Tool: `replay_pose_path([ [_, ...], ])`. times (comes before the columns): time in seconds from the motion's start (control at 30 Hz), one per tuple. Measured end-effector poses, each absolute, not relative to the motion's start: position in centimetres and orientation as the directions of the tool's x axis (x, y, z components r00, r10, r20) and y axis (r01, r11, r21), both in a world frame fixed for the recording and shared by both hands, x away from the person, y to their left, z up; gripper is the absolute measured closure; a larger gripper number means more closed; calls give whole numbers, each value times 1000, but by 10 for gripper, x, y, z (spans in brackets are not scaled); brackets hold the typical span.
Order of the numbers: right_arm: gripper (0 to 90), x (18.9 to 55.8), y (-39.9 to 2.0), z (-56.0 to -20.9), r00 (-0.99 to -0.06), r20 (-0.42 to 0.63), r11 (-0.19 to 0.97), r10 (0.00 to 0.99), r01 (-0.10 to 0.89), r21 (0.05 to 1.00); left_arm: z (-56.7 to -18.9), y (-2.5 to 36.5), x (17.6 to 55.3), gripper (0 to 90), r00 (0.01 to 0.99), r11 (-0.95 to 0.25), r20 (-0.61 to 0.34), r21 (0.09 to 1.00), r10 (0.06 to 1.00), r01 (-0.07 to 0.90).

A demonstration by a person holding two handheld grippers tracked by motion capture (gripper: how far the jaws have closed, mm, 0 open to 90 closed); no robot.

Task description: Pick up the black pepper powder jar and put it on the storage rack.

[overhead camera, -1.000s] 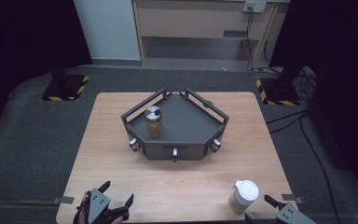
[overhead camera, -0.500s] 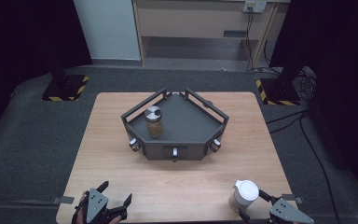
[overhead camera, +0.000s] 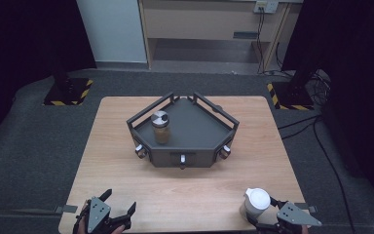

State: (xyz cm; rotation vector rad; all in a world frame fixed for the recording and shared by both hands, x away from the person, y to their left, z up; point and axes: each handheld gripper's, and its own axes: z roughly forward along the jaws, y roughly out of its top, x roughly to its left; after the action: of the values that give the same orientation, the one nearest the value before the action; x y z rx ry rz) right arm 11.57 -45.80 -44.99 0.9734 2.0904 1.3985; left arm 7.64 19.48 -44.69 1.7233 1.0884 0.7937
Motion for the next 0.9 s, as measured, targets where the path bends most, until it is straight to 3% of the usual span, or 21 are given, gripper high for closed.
replay_pose_path([
  [0.17,202,119,-459,-452,-656,25,236,755,306,922,-447,195,76,69,401,-188,46,927,915,323],
  [0.3,302,121,-459,-454,-660,18,240,751,299,924,-447,194,76,70,402,-192,49,926,914,324],
  [0.9,305,115,-455,-460,-635,26,210,772,293,933,-447,192,77,70,398,-198,53,922,916,333],
])
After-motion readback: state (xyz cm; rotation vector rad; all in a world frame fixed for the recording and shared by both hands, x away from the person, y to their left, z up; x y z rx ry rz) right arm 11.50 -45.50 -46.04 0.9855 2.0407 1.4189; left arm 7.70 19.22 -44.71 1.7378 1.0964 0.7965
